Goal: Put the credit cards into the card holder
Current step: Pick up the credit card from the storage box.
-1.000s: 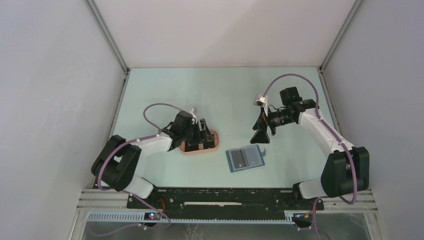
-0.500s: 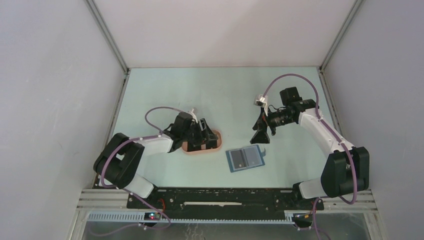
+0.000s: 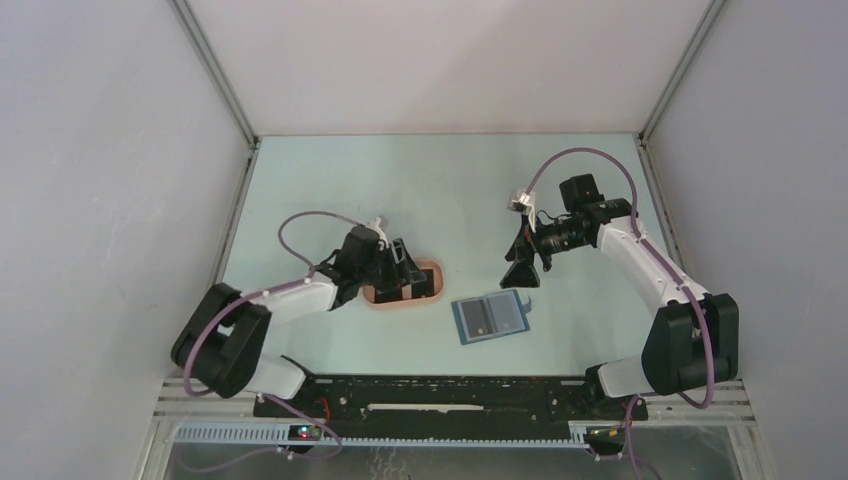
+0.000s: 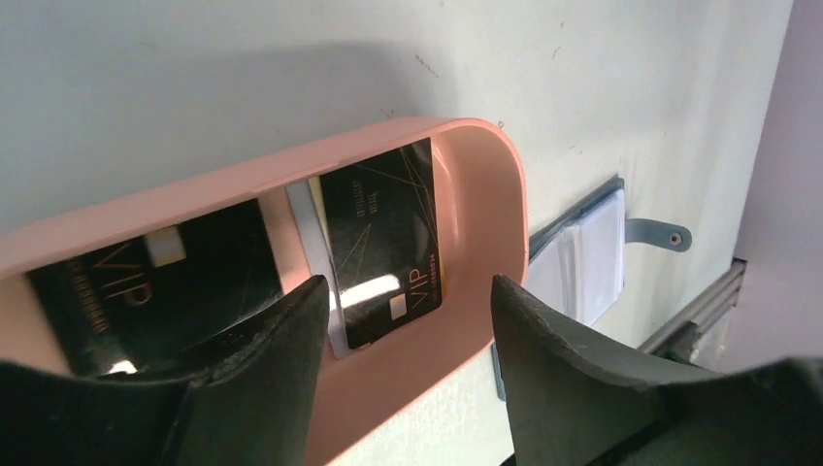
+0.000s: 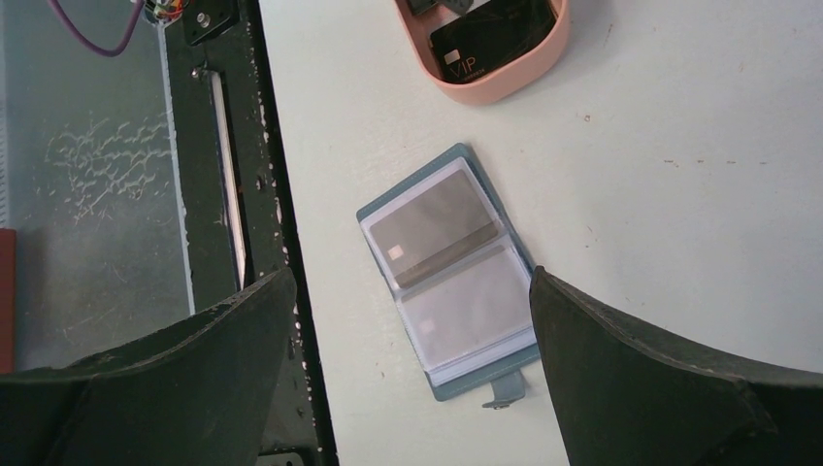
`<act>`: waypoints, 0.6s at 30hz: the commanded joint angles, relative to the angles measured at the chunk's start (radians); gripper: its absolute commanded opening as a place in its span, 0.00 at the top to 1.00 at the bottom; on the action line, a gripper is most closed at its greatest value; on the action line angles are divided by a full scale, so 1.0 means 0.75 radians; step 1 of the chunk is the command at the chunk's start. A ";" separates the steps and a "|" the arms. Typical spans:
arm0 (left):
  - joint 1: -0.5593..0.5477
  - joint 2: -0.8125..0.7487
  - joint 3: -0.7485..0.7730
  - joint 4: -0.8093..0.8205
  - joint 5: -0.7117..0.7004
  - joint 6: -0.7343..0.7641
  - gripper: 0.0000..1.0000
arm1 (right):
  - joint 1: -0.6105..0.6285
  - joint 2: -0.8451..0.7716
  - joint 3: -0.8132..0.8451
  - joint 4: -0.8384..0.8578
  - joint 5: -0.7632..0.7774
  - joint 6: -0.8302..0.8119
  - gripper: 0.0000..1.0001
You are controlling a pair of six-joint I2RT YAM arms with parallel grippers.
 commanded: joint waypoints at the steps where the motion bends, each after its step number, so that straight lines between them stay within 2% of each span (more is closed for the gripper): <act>1: 0.004 -0.219 -0.003 -0.129 -0.203 0.197 0.32 | 0.021 -0.012 0.005 0.021 -0.037 0.031 0.00; 7: 0.004 -0.373 0.050 -0.412 -0.446 0.381 0.29 | 0.047 -0.002 0.004 0.069 -0.029 0.102 0.00; 11: 0.004 -0.506 0.026 -0.466 -0.623 0.394 0.26 | 0.202 -0.012 0.018 0.341 0.105 0.528 0.00; 16: 0.006 -0.690 -0.051 -0.497 -0.753 0.346 0.14 | 0.463 0.107 0.154 0.520 0.279 0.838 0.00; 18: 0.008 -0.756 -0.104 -0.488 -0.754 0.306 0.14 | 0.535 0.197 0.234 0.562 0.354 0.949 0.00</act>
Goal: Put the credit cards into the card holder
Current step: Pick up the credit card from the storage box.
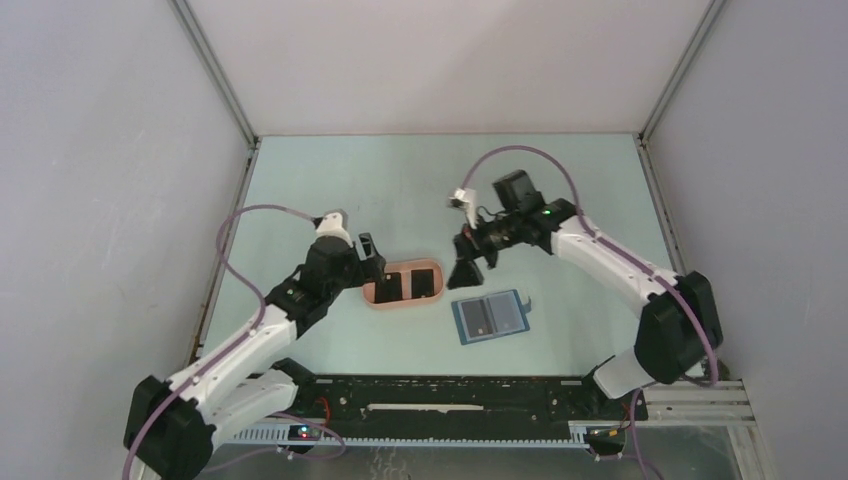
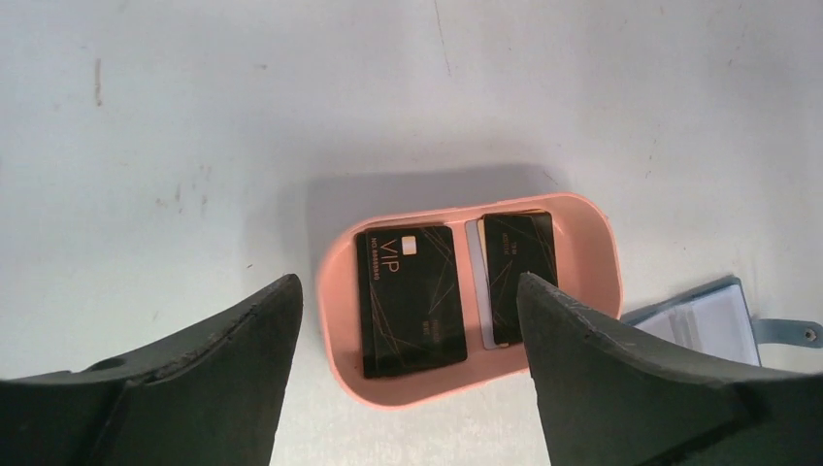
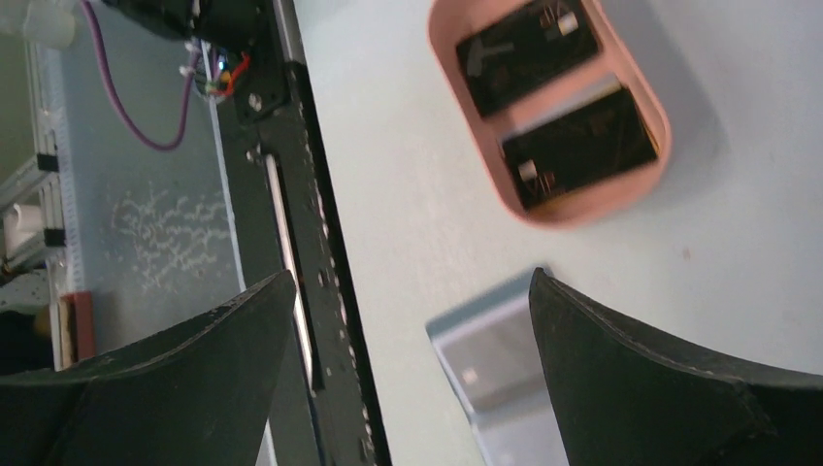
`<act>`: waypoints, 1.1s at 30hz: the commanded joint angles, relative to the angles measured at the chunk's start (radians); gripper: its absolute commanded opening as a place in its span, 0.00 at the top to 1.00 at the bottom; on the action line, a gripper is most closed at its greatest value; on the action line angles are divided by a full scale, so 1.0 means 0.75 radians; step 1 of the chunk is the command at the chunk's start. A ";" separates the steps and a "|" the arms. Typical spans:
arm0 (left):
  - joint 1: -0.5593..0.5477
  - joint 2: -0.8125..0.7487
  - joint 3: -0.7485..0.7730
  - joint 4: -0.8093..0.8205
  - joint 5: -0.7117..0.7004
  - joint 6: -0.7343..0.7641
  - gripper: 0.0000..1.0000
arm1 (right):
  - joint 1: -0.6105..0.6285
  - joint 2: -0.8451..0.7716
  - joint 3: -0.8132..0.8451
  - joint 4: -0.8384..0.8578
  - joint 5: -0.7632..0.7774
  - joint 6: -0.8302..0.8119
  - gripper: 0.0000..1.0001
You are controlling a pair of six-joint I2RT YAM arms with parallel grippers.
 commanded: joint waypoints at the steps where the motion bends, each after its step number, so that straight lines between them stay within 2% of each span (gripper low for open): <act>1: 0.011 -0.142 -0.118 -0.017 -0.126 -0.051 0.15 | 0.162 0.172 0.200 0.222 0.198 0.383 0.00; 7: 0.058 -0.214 -0.295 0.121 -0.024 -0.230 0.21 | 0.255 0.378 0.251 0.537 0.176 0.814 0.00; 12: 0.143 -0.221 -0.384 0.245 0.072 -0.282 0.25 | 0.273 0.540 0.357 0.592 0.231 0.970 0.01; 18: 0.196 -0.184 -0.422 0.359 0.161 -0.298 0.32 | 0.302 0.644 0.380 0.591 0.379 1.065 0.21; 22: 0.199 -0.133 -0.446 0.417 0.207 -0.324 0.43 | 0.332 0.669 0.379 0.562 0.528 1.141 0.36; 24: 0.199 -0.110 -0.454 0.431 0.225 -0.332 0.49 | 0.350 0.680 0.375 0.558 0.553 1.173 0.40; 33: 0.199 -0.100 -0.494 0.425 0.263 -0.366 0.80 | 0.404 0.718 0.282 0.619 0.641 1.259 0.41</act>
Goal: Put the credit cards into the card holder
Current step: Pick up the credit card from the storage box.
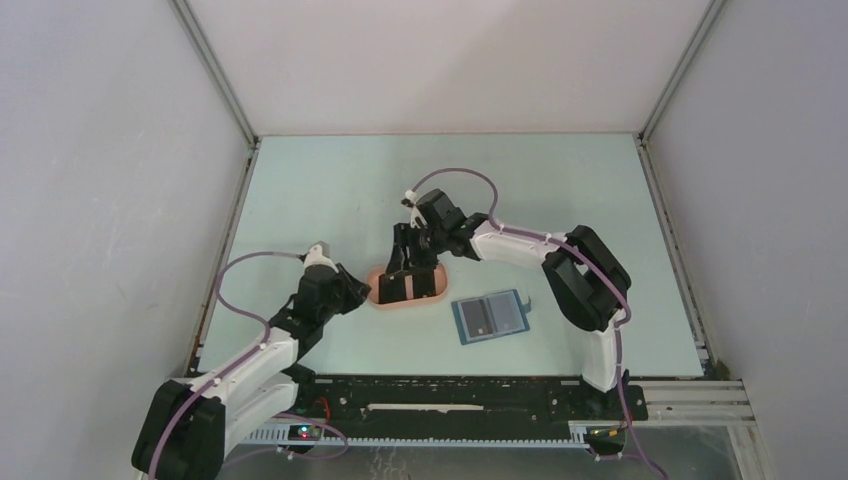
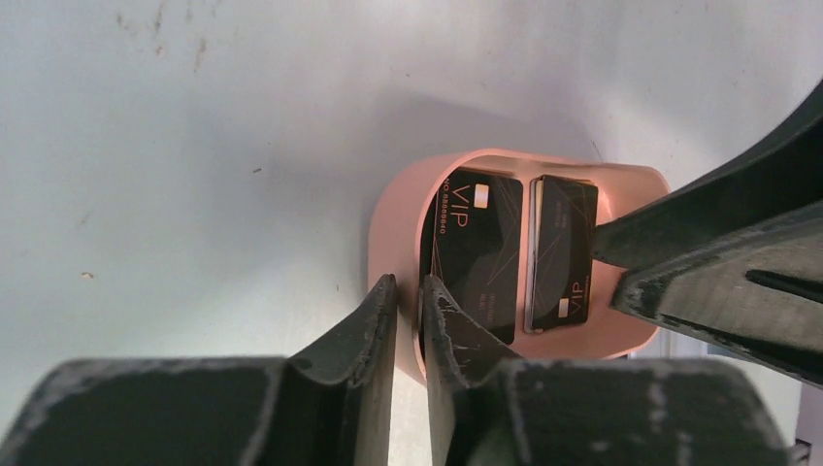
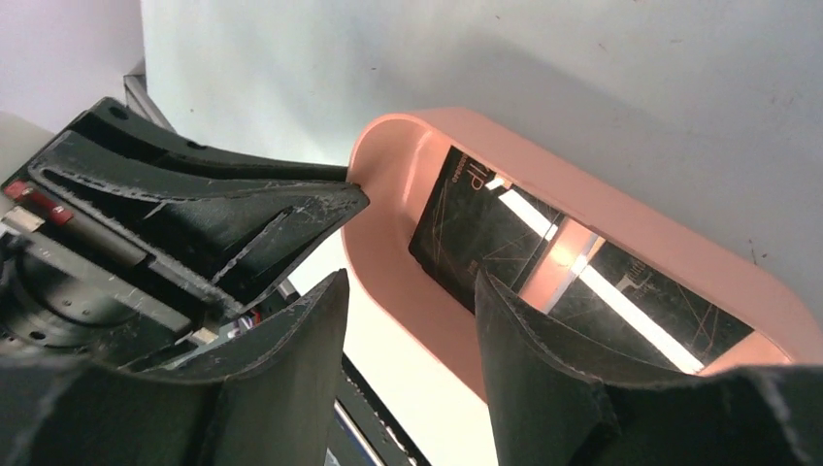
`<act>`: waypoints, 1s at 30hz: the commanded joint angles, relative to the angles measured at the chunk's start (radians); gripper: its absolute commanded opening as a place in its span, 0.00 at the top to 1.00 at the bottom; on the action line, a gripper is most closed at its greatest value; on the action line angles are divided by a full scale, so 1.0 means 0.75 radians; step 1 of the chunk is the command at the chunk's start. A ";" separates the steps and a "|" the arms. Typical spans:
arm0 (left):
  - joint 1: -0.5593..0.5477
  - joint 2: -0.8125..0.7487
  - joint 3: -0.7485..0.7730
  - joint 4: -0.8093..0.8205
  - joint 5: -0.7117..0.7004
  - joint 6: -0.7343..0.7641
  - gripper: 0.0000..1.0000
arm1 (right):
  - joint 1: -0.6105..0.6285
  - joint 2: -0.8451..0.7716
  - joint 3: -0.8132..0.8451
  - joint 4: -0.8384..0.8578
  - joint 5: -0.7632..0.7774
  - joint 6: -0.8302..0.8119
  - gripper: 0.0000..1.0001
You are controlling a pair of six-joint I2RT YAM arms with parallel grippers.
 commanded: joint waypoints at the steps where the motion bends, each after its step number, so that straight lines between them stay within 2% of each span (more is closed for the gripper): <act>1: 0.005 -0.004 -0.039 0.051 0.059 -0.035 0.82 | 0.020 0.048 -0.035 0.055 0.102 0.069 0.41; 10: 0.003 -0.030 -0.073 0.072 0.116 -0.097 0.93 | 0.033 0.029 -0.086 0.052 0.257 -0.008 0.37; 23: -0.028 -0.033 -0.078 0.105 0.172 -0.128 0.96 | 0.038 0.133 -0.087 0.112 0.130 0.081 0.33; 30: -0.050 -0.015 -0.068 0.113 0.168 -0.135 0.97 | 0.022 0.148 -0.117 0.288 -0.124 0.215 0.35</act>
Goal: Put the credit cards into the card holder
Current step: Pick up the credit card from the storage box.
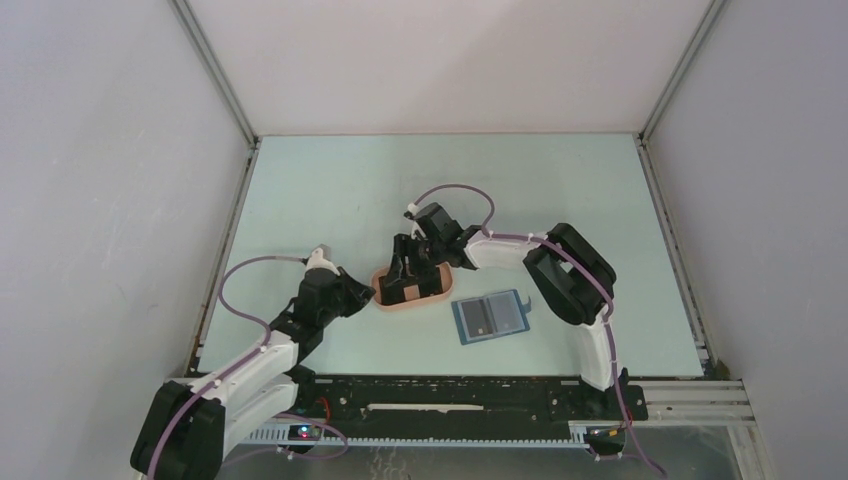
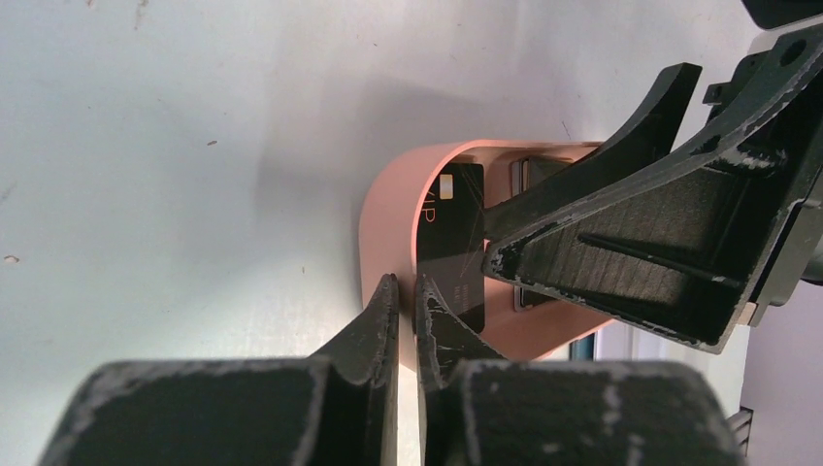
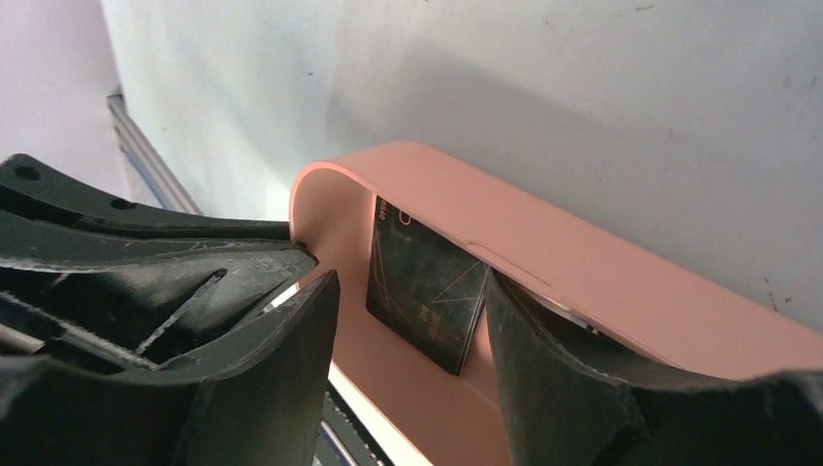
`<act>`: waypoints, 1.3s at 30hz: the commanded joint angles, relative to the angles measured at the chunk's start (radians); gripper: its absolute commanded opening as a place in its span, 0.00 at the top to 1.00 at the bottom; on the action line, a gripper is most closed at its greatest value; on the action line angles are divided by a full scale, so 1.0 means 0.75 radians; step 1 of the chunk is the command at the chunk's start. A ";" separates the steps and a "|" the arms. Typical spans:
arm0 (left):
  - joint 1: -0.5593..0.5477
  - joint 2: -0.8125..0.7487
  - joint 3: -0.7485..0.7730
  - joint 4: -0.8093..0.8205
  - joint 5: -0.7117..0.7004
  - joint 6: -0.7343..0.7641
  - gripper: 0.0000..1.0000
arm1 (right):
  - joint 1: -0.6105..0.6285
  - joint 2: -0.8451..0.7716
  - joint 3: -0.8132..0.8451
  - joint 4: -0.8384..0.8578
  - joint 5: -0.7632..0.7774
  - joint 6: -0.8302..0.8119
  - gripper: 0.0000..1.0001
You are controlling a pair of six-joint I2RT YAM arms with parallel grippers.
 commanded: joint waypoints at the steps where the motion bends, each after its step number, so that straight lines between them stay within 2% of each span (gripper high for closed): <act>1: -0.030 -0.002 -0.024 0.055 0.077 -0.047 0.97 | -0.004 0.022 -0.039 0.157 -0.184 0.113 0.35; 9: -0.033 -0.006 -0.016 0.042 0.067 -0.047 0.97 | -0.016 -0.012 -0.081 0.331 -0.355 0.205 0.37; 28: -0.035 -0.015 -0.004 0.006 0.046 -0.047 0.97 | -0.025 -0.032 -0.125 0.497 -0.484 0.290 0.43; 31: -0.035 -0.016 -0.002 0.006 0.046 -0.047 0.97 | -0.024 -0.021 -0.124 0.493 -0.476 0.285 0.45; 34: -0.035 -0.014 0.000 0.004 0.048 -0.047 0.97 | -0.023 0.004 -0.116 0.457 -0.448 0.254 0.53; 39: -0.037 -0.013 0.004 0.004 0.048 -0.049 0.97 | -0.015 0.024 -0.069 0.302 -0.356 0.152 0.53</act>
